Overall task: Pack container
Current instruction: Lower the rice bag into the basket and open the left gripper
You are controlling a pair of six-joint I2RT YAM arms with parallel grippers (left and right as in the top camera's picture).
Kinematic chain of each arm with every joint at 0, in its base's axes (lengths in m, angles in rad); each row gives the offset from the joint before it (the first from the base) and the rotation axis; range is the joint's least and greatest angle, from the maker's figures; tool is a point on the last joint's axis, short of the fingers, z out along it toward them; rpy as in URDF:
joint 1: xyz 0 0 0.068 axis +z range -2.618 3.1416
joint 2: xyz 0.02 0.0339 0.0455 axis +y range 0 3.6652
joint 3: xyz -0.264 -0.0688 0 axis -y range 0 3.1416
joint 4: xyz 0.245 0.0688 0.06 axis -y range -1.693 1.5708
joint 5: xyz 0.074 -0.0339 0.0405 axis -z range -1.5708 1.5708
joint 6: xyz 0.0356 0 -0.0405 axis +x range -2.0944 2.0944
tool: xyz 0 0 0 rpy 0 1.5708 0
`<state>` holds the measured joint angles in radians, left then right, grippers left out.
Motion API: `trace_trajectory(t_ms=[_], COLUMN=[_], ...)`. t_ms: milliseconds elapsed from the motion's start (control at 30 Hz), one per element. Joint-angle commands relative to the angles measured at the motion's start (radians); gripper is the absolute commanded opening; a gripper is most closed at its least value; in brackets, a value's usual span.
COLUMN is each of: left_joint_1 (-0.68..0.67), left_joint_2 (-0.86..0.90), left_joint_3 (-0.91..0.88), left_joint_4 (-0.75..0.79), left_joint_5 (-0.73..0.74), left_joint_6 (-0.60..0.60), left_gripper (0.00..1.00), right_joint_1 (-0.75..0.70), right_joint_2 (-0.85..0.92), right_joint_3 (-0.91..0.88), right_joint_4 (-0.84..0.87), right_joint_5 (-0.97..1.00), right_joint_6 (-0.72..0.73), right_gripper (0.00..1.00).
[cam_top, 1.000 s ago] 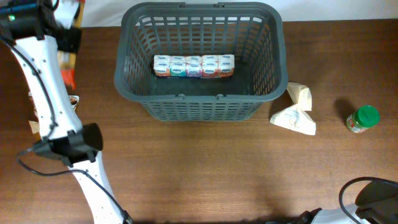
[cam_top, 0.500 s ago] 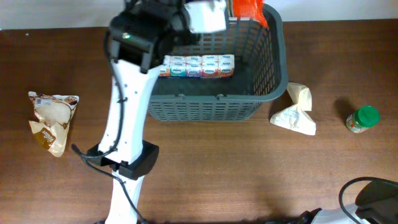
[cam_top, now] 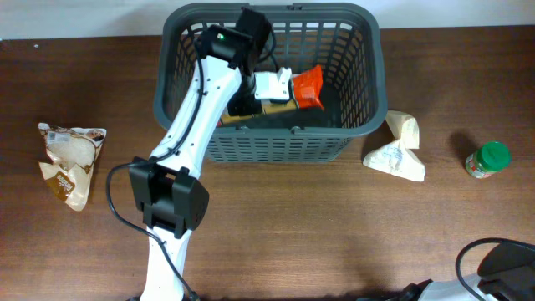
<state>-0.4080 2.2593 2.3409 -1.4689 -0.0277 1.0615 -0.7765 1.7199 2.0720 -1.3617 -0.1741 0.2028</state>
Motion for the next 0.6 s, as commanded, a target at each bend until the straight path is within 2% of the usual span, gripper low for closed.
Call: trace_trajectory(t_ms=[0,33,67,100,133,167,300,400,433,567], left_joint_1=[0.005,0.005,0.005,0.005,0.005,0.004,0.003,0.008,0.015,0.072], left_joint_2=[-0.038,-0.038,-0.038,-0.038,-0.038,-0.038,-0.038,-0.039,-0.04,-0.056], left_joint_3=[-0.047,-0.06,-0.064,-0.064,-0.061,-0.054,0.055,0.223,0.328,0.562], left_joint_4=[0.01,0.013,0.018,0.021,0.03,0.037,0.048,0.044,0.044,0.017], left_joint_5=[0.073,0.073,0.073,0.074,0.069,0.064,0.025,0.0,-0.006,-0.006], left_joint_6=[-0.021,-0.021,-0.021,-0.023,-0.058,-0.086,-0.298,-0.421,-0.474,-0.596], left_gripper=[0.02,0.02,0.07,0.27,0.81,0.99,0.99,0.99,0.99,0.99], right_joint_1=[-0.003,-0.003,-0.003,-0.003,-0.003,-0.003,-0.003,-0.003,-0.003,-0.003], right_joint_2=[0.002,0.002,0.002,0.002,0.002,0.002,0.002,0.002,0.002,0.002], right_joint_3=[0.006,0.006,0.006,0.006,0.006,0.006,0.006,0.006,0.006,0.006], right_joint_4=[0.0,0.0,0.0,0.0,0.0,0.0,0.0,0.0,0.0,0.0], right_joint_5=[0.002,0.002,0.002,0.002,0.002,0.002,0.002,0.002,0.002,0.002], right_joint_6=[0.0,0.0,0.0,0.0,0.0,0.0,0.0,0.0,0.0,0.0], right_gripper=[0.99,0.99,0.99,0.99,0.99,0.99,0.99,0.99,0.99,0.99])
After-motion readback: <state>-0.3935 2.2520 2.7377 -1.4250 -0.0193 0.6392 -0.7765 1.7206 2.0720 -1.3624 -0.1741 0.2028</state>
